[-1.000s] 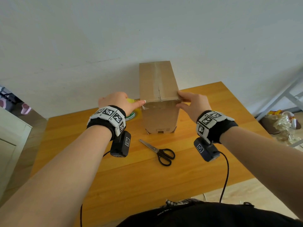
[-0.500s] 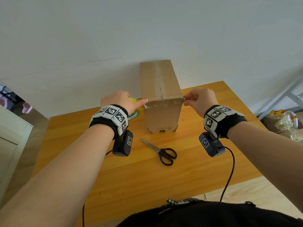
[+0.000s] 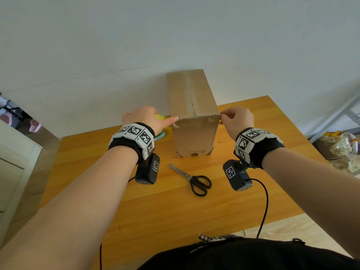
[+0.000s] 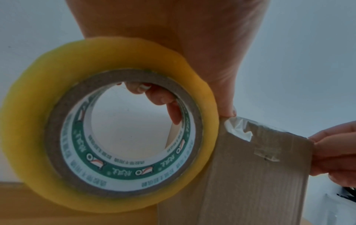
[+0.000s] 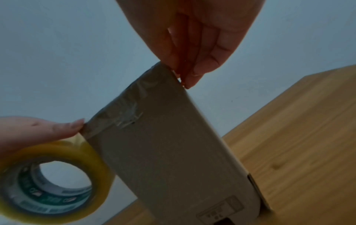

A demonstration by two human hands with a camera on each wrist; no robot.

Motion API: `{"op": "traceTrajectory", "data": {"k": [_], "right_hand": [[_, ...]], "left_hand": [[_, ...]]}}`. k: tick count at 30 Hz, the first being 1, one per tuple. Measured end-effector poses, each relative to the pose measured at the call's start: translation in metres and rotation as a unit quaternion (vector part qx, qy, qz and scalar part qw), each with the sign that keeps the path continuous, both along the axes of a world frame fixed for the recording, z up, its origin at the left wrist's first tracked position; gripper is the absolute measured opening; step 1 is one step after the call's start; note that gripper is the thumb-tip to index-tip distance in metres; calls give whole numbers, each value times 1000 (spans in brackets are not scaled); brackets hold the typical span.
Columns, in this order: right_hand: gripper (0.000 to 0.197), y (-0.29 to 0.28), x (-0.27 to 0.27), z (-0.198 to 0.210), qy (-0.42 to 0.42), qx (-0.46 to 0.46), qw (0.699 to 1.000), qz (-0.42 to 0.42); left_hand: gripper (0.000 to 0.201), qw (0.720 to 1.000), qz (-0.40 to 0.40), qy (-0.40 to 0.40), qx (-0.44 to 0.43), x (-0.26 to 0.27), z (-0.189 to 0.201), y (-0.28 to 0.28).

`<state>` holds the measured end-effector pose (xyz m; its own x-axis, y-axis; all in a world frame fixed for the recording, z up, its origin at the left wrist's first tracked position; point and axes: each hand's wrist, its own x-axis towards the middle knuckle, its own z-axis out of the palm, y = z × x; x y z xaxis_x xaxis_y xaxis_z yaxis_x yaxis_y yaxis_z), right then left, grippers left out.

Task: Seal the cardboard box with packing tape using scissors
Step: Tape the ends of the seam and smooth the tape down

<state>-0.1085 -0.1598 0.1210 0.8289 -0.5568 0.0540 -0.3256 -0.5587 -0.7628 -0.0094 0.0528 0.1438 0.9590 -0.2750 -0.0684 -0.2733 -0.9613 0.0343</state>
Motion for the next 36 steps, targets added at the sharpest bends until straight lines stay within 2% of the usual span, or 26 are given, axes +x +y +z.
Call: {"op": "traceTrajectory", "data": {"k": [5, 8, 10, 13, 15, 17, 20, 22, 26, 36], "right_hand": [[23, 16, -4, -2, -17, 76, 997, 8], [31, 20, -4, -2, -22, 78, 997, 9], [36, 19, -2, 0, 6, 65, 998, 18], [48, 17, 1, 0, 52, -23, 998, 32], [55, 23, 0, -1, 26, -139, 988, 55], [49, 35, 1, 0, -23, -253, 958, 134], [38, 50, 8, -4, -44, -292, 918, 264], [40, 55, 12, -11, -35, -290, 909, 297], [43, 55, 16, -18, -36, -290, 912, 287], [28, 55, 19, -3, -37, -272, 932, 238]], "left_hand": [[73, 1000, -3, -3, -3, 0, -1, 0], [73, 1000, -3, -6, -1, 0, -1, 0], [73, 1000, -4, -5, -6, 0, -2, 1], [75, 1000, -1, 3, -12, -1, -1, 0], [75, 1000, 0, 1, -4, -2, 2, -1], [76, 1000, 0, 1, -1, -4, 3, -1], [74, 1000, 6, -2, 14, -8, 5, -1], [74, 1000, 9, -7, 15, -8, 6, -1], [72, 1000, 6, -6, 0, -7, 6, 4], [63, 1000, -14, -8, -24, -5, 11, 13]]}}
